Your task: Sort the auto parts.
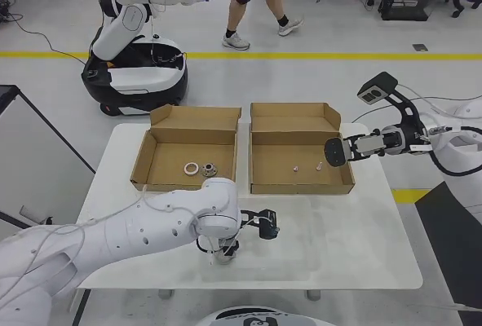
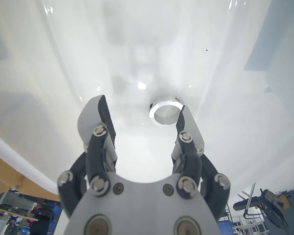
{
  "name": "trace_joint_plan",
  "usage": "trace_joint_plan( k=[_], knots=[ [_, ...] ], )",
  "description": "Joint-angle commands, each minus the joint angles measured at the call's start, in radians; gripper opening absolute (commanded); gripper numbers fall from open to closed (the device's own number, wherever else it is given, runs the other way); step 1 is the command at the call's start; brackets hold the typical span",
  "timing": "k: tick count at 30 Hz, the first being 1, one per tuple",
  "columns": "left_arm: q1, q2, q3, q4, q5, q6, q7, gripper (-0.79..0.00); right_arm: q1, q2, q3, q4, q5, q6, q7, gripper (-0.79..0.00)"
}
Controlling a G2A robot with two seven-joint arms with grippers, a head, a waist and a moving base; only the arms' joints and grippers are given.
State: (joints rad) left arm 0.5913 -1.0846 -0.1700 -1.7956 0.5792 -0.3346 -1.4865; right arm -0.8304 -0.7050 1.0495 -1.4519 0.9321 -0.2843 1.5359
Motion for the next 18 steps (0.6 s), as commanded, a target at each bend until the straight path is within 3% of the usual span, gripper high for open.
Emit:
trace_joint_plan(
  k=[1, 18],
  knots=[
    [0.005, 0.0, 0.0, 0.004, 0.016, 0.008, -0.008, -0.225, 0.0, 0.0, 0.0, 0.0, 0.0, 0.0, 0.0, 0.0],
    [0.033, -0.012, 0.0, 0.023, 0.075, 0.02, -0.02, -0.222, 0.0, 0.0, 0.0, 0.0, 0.0, 0.0, 0.0, 0.0]
  ],
)
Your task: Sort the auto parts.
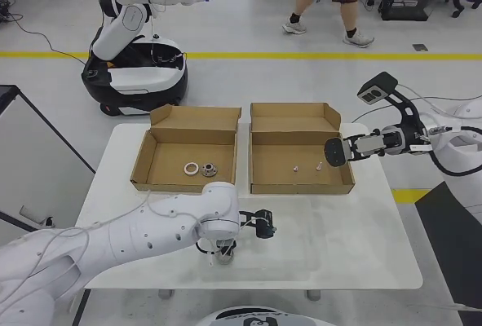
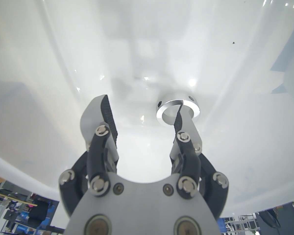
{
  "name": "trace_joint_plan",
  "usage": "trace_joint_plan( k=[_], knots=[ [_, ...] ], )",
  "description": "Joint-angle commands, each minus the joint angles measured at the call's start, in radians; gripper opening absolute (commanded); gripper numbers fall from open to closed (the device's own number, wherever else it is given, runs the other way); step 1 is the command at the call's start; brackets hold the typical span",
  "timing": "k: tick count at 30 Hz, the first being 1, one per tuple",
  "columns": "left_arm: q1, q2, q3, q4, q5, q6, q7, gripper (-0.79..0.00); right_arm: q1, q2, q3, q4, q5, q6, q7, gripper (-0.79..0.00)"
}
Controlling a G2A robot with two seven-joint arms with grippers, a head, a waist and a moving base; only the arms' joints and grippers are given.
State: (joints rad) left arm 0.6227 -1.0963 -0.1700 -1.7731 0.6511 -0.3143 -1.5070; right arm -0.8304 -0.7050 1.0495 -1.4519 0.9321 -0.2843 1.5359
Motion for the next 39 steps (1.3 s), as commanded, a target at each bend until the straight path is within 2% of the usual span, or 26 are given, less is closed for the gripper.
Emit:
trace_joint_plan(
  k=[1, 9, 23, 28, 34, 37, 39],
  knots=[
    [0.003, -0.001, 0.0, 0.002, 0.005, -0.001, 0.001, -0.222, 0.0, 0.0, 0.0, 0.0, 0.0, 0.0, 0.0, 0.0],
    [-0.005, -0.015, 0.0, 0.011, 0.006, -0.022, 0.023, -0.24, 0.0, 0.0, 0.0, 0.0, 0.0, 0.0, 0.0, 0.0],
    [-0.006, -0.075, 0.0, 0.05, 0.006, -0.066, 0.066, -0.252, 0.0, 0.0, 0.0, 0.0, 0.0, 0.0, 0.0, 0.0],
    [-0.022, -0.069, 0.0, 0.032, -0.017, -0.049, 0.049, -0.222, 0.0, 0.0, 0.0, 0.0, 0.0, 0.0, 0.0, 0.0],
    [-0.024, -0.045, 0.0, 0.007, -0.03, -0.027, 0.027, -0.262, 0.0, 0.0, 0.0, 0.0, 0.0, 0.0, 0.0, 0.0],
    [-0.015, -0.04, 0.0, 0.013, -0.023, -0.029, 0.029, -0.305, 0.0, 0.0, 0.0, 0.0, 0.0, 0.0, 0.0, 0.0],
    [-0.01, -0.039, 0.0, 0.017, -0.019, -0.032, 0.032, -0.409, 0.0, 0.0, 0.0, 0.0, 0.0, 0.0, 0.0, 0.0]
  ],
)
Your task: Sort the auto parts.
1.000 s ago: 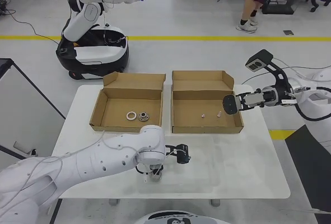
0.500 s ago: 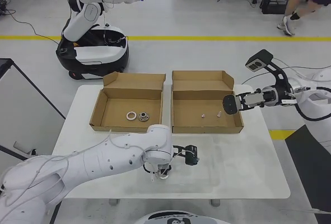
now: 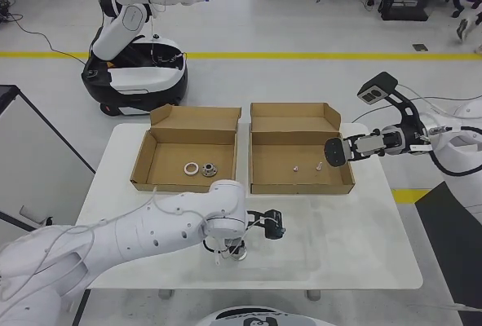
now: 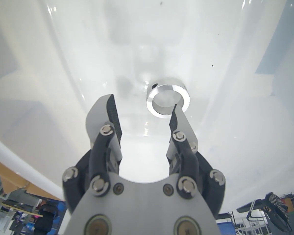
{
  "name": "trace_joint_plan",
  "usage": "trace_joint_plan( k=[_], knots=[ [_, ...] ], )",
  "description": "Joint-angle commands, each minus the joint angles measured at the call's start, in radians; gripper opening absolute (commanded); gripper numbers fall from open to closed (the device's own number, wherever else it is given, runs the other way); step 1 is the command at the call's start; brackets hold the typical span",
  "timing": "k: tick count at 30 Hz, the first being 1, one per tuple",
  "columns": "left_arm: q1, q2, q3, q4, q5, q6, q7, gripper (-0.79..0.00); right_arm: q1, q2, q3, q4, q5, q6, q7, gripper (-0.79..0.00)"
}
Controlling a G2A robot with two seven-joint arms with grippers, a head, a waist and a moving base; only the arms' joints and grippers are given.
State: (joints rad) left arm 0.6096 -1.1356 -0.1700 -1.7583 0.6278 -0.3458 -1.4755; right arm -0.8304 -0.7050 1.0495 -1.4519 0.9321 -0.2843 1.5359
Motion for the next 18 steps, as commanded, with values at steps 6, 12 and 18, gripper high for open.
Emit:
trace_joint_plan(
  k=[6, 12, 18],
  knots=[
    [0.018, -0.005, 0.0, 0.013, 0.016, -0.005, 0.005, -0.44, 0.0, 0.0, 0.0, 0.0, 0.0, 0.0, 0.0, 0.0],
    [0.026, -0.01, 0.0, 0.028, 0.018, -0.005, 0.006, -0.434, 0.0, 0.0, 0.0, 0.0, 0.0, 0.0, 0.0, 0.0],
    [0.038, -0.017, 0.0, 0.042, 0.024, -0.01, 0.01, -0.44, 0.0, 0.0, 0.0, 0.0, 0.0, 0.0, 0.0, 0.0]
  ],
)
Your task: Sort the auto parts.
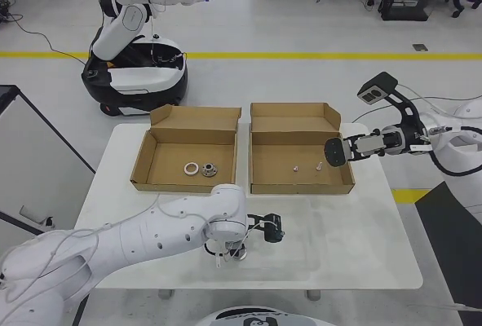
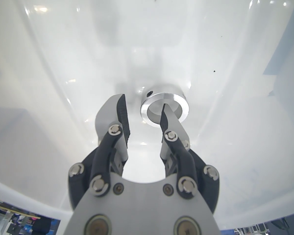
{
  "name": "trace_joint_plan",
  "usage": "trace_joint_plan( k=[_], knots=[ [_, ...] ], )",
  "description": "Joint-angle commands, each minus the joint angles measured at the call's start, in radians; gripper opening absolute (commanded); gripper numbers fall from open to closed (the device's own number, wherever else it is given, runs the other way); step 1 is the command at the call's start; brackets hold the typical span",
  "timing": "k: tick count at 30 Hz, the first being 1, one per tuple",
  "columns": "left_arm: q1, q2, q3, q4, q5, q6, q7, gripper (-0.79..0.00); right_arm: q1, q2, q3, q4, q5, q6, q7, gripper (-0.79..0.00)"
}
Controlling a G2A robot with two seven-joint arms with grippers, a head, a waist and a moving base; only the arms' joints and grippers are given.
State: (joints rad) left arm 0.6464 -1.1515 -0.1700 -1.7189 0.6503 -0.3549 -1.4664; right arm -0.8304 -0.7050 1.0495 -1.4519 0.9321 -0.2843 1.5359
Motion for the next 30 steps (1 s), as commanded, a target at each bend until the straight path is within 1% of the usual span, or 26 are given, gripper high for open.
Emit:
trace_joint_plan(
  k=[1, 13, 16, 22, 23, 24, 25, 30],
  knots=[
    [0.003, -0.002, 0.0, 0.005, 0.001, -0.001, 0.001, -0.44, 0.0, 0.0, 0.0, 0.0, 0.0, 0.0, 0.0, 0.0],
    [0.007, -0.008, 0.0, 0.018, 0.001, 0.0, 0.0, -0.489, 0.0, 0.0, 0.0, 0.0, 0.0, 0.0, 0.0, 0.0],
    [0.008, -0.009, 0.0, 0.019, 0.001, -0.001, 0.001, -0.517, 0.0, 0.0, 0.0, 0.0, 0.0, 0.0, 0.0, 0.0],
    [0.012, -0.011, 0.0, 0.025, 0.004, -0.005, 0.005, -0.662, 0.0, 0.0, 0.0, 0.0, 0.0, 0.0, 0.0, 0.0],
    [0.012, -0.012, 0.0, 0.026, 0.005, -0.006, 0.006, -0.705, 0.0, 0.0, 0.0, 0.0, 0.0, 0.0, 0.0, 0.0],
    [0.013, -0.012, 0.0, 0.027, 0.006, -0.006, 0.006, -0.767, 0.0, 0.0, 0.0, 0.0, 0.0, 0.0, 0.0, 0.0],
    [0.012, -0.013, 0.0, 0.028, 0.007, -0.007, 0.008, -0.785, 0.0, 0.0, 0.0, 0.0, 0.0, 0.0, 0.0, 0.0],
    [0.011, -0.015, 0.0, 0.031, 0.011, -0.01, 0.01, -0.785, 0.0, 0.0, 0.0, 0.0, 0.0, 0.0, 0.0, 0.0]
  ],
)
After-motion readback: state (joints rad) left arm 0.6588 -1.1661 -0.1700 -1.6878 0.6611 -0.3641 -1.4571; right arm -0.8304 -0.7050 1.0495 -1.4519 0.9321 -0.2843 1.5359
